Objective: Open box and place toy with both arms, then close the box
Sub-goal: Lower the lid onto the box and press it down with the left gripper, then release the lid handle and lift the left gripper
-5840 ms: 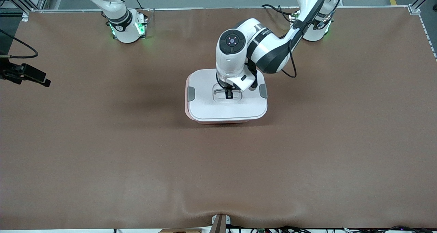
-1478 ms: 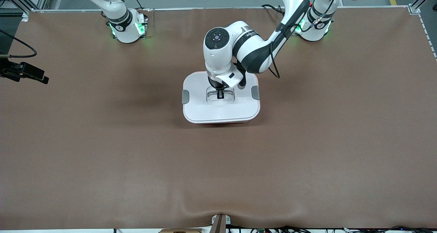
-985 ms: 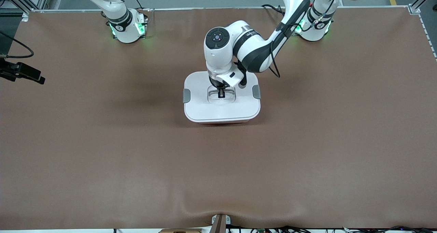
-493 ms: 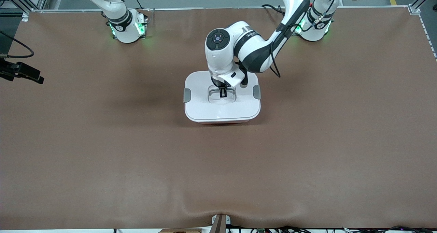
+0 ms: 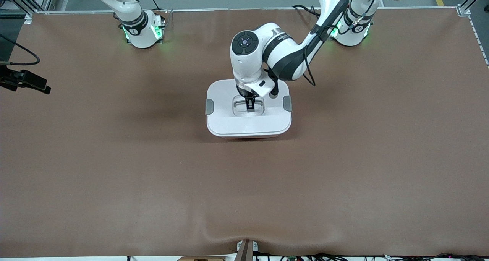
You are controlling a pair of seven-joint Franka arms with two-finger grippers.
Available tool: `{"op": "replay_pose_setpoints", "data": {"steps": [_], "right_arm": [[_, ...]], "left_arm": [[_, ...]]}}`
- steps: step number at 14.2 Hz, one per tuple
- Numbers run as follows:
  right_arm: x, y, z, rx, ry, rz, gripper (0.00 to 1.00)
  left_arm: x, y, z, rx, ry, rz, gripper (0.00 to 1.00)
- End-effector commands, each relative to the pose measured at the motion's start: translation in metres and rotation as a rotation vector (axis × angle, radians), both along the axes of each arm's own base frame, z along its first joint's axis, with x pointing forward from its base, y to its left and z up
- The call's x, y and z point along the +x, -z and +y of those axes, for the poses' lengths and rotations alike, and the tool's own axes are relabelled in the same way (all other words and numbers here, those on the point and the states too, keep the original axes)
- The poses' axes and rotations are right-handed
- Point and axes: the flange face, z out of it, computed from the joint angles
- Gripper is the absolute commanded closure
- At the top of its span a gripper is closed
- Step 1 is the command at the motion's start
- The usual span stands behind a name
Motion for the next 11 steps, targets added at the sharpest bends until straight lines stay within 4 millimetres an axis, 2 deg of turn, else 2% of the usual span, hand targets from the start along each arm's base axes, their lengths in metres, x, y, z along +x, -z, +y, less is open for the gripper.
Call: {"op": "replay_pose_setpoints", "data": {"steps": [1,7,11], "right_arm": [[-0.002,-0.002,0.003,-0.014,-0.009,0.004,0.00],[-0.004,-0.001,0.002,-0.014,-0.005,0.015,0.00],[-0.004,-0.001,0.002,-0.013,-0.005,0.016,0.00]], "left_arm": [[0.007,-0.025,0.010,-0.002,0.006,-0.007,0.00],[0.043,-0.079,0.042,-0.024,-0.021,-0.032,0.00],[0.071,-0.110,0.074,-0.002,0.024,-0.007,0.00]]}}
